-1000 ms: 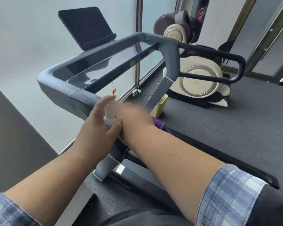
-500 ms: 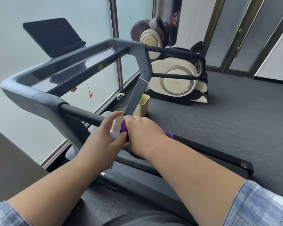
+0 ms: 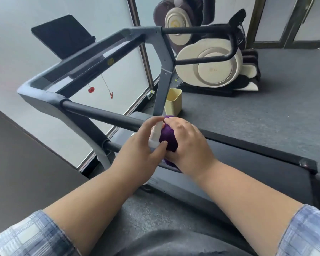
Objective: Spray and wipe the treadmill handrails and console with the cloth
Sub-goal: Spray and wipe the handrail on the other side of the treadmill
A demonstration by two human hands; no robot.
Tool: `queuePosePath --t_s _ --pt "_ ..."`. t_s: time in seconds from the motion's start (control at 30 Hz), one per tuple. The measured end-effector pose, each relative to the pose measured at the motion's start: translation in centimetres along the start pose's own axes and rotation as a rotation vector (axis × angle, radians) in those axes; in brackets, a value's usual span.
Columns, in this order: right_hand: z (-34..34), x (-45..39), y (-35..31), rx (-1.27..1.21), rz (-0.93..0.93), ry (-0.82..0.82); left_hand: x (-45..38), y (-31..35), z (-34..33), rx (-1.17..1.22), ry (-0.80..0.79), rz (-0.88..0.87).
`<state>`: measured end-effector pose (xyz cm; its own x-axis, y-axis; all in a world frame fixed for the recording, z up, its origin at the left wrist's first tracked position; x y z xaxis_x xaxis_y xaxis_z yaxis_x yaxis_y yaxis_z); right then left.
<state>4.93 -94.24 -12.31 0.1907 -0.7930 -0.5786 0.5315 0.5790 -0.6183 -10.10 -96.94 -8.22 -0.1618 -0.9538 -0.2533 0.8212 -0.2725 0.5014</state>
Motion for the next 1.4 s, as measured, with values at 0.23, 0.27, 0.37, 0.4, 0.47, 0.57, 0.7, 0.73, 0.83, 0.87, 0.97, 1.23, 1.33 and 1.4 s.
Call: queuePosePath --t_s 0.23,0.27,0.37,0.4,0.47,0.57,0.7,0.73,0.83,0.87,0.97,1.23,1.33,1.4 --pt "-0.2 4.2 2.7 -0.255 -0.008 0.221 2.4 3.7 -3.2 -0.236 -0.119 -0.152" --pt "-0.4 4.8 3.2 -0.255 -0.014 0.24 2.7 4.0 -3.7 -0.27 -0.142 -0.179" --pt "-1.0 6.9 4.7 -0.222 -0.032 0.289 3.5 4.5 -5.4 -0.361 -0.207 -0.248" --pt "-1.3 7.4 5.0 -0.214 -0.046 0.289 3.7 4.5 -5.8 -0.372 -0.233 -0.253" --pt "-1.7 7.9 5.5 -0.218 -0.063 0.281 3.8 4.3 -6.3 -0.37 -0.26 -0.243" --pt "-1.9 8.1 6.2 -0.258 -0.063 0.25 4.0 4.2 -5.7 -0.302 -0.213 -0.254" --pt "-2.3 9.5 7.4 -0.301 -0.182 0.171 4.7 2.4 -3.4 -0.195 -0.135 -0.193" --pt "-2.4 10.0 7.7 -0.311 -0.222 0.156 4.9 1.5 -2.9 -0.185 -0.108 -0.161" --pt "-2.0 10.9 7.8 -0.35 -0.318 0.139 5.8 -1.7 -1.2 -0.167 -0.045 -0.075" --pt "-1.6 11.0 7.4 -0.364 -0.349 0.16 6.0 -2.7 -0.6 -0.141 -0.029 -0.057" --pt "0.4 9.5 4.7 -0.377 -0.334 0.302 6.3 -5.8 1.0 -0.037 0.01 -0.043" --pt "-0.5 -5.4 -7.4 -0.123 0.046 0.158 3.5 -13.0 4.3 0.094 0.077 -0.027" --pt "-5.0 -11.4 -10.0 -0.09 -0.017 0.029 2.1 -14.9 5.9 0.151 0.098 -0.054" --pt "-8.2 -15.0 -11.0 -0.069 -0.052 -0.043 1.2 -16.5 7.2 0.174 0.117 -0.05"
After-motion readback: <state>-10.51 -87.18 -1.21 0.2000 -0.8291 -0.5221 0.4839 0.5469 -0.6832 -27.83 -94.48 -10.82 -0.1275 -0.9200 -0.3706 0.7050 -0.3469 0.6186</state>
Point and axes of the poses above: each hand's wrist, its own x-axis away from the middle knuckle, its own z-axis out of the back of the hand, y = z × x, the point moved 4 cm from there along -x, towards the middle knuckle, and after that the axes turned 10 degrees about -x, right-handed, at the moved point
